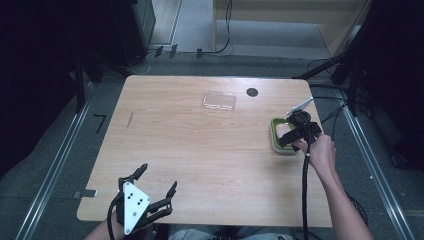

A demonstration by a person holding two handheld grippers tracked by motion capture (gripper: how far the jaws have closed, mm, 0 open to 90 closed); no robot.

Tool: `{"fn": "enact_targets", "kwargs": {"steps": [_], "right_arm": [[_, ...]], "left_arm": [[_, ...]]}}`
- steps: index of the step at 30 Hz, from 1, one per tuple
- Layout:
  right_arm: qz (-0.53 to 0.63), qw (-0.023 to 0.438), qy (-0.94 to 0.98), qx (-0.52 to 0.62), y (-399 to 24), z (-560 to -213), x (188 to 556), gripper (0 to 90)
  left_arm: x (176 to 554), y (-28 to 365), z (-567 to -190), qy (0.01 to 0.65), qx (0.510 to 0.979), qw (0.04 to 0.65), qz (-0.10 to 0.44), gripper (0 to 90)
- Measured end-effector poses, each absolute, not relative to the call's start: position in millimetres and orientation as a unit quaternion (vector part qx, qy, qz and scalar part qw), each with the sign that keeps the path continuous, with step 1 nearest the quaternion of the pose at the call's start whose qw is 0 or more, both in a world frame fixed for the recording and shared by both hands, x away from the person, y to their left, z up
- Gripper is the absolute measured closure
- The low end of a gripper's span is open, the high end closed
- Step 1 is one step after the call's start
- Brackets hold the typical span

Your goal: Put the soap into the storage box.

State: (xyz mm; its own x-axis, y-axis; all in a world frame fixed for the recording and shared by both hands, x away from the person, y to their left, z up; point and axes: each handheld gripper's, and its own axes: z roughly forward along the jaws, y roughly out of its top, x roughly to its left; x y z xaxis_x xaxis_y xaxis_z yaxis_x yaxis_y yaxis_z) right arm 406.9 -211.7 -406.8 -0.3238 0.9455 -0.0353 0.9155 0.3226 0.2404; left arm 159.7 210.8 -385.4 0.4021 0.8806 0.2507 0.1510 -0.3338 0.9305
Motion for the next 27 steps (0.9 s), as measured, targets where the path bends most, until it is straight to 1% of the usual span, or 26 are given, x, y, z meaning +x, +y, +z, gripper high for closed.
{"fn": "enact_targets", "kwargs": {"steps": [1, 3, 14, 27], "right_arm": [[0.088, 0.086, 0.809, 0.574, -212, -405, 404, 8.1], [0.088, 0.09, 0.812, 0.569, -213, -403, 397, 5.8], [0.093, 0.09, 0.831, 0.541, -211, -397, 364, 4.0], [0.07, 0.079, 0.844, 0.526, -213, -413, 331, 3.3]], "left_arm": [[160, 211, -385, 0.364, 0.708, 0.448, 0.407, 13.9], [160, 210, -385, 0.364, 0.709, 0.446, 0.408, 13.9], [160, 210, -385, 0.361, 0.71, 0.445, 0.409, 13.9], [160, 210, -385, 0.362, 0.71, 0.445, 0.409, 13.9]]}}
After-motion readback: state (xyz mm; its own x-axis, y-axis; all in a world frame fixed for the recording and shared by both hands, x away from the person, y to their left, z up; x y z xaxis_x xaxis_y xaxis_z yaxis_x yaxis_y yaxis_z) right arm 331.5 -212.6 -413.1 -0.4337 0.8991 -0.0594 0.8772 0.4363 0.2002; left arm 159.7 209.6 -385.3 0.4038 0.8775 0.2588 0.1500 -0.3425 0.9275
